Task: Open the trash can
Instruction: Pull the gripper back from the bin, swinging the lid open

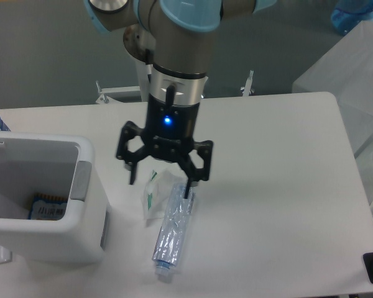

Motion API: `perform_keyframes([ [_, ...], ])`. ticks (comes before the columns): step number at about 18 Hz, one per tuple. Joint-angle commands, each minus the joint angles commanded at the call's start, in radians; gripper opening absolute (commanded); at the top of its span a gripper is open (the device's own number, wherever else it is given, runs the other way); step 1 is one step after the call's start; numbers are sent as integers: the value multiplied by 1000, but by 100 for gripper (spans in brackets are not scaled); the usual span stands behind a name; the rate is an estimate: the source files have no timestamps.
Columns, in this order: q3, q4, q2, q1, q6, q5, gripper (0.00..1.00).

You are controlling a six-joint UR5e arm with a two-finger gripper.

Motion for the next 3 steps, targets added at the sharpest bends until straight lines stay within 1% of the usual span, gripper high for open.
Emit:
perform_keyframes([
  [3, -9, -18, 3, 18, 54, 9, 100],
])
